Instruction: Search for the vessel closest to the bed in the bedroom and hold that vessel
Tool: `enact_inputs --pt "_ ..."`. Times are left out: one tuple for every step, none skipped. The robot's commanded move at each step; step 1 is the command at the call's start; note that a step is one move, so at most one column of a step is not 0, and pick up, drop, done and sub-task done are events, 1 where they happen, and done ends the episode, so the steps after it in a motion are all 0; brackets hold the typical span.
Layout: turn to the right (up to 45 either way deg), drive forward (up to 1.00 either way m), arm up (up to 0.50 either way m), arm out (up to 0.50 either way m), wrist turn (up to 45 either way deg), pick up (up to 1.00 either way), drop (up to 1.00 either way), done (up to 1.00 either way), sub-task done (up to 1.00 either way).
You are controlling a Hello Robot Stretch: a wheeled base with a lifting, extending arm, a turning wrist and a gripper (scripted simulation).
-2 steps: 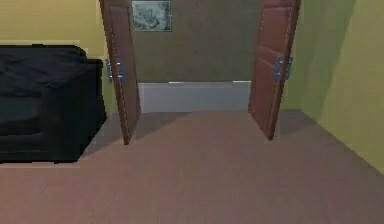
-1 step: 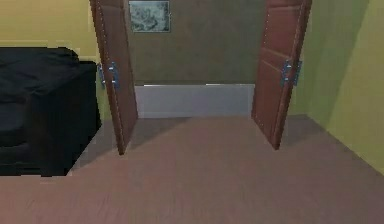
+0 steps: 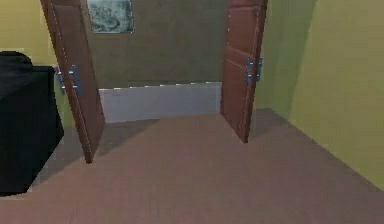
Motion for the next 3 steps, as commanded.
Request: enact_inputs --pt "0.0 1.0 0.0 0.0 0.0 0.0 0.0 0.0 0.0" --pt "0.0 1.0 0.0 0.0 0.0 0.0 0.0 0.0 0.0" --pt "3.0 0.0 0.0 0.0 0.0 0.0 0.0 0.0 0.0"
